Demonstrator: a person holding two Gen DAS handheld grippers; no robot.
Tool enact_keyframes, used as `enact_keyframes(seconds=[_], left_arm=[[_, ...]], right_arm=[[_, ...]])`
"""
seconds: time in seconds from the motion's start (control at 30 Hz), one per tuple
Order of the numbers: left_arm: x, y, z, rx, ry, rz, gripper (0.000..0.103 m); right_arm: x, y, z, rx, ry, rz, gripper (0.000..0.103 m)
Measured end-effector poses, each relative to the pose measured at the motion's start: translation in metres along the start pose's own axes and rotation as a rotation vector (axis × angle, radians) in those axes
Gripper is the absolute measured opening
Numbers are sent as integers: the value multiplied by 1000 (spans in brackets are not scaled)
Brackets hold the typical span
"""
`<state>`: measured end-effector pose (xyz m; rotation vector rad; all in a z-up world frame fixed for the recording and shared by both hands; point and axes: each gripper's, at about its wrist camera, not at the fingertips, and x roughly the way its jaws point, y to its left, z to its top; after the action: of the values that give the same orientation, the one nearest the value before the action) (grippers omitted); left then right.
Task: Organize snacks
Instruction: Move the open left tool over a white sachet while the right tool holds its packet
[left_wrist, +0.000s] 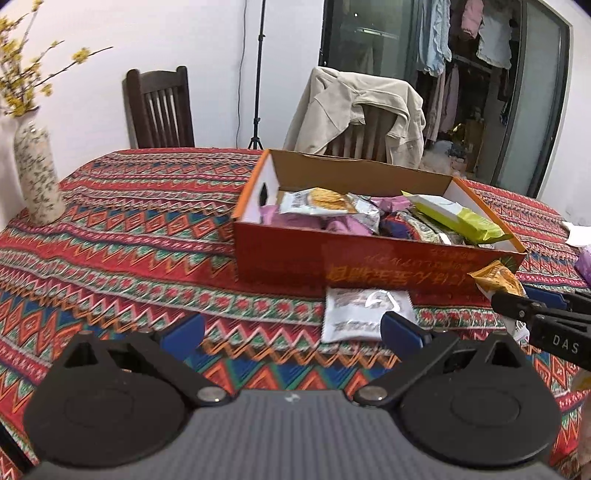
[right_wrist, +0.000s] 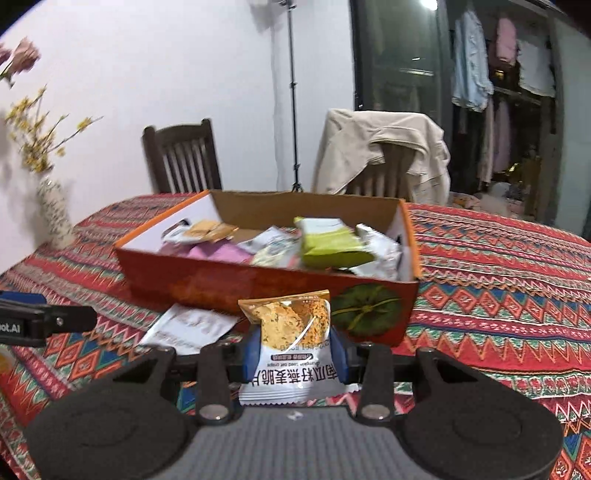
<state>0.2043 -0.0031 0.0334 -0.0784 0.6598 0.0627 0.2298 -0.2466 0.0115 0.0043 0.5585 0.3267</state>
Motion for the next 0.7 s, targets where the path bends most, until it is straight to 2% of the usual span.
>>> enact_keyframes(seconds=[0.33, 0.7], left_arm=[[43, -31, 15, 40, 63, -13, 103], [85, -54, 8, 68, 136, -49, 103]], right_arm=[[9, -16, -9, 63, -5, -40, 38], [15, -17, -17, 69, 17, -89, 38]])
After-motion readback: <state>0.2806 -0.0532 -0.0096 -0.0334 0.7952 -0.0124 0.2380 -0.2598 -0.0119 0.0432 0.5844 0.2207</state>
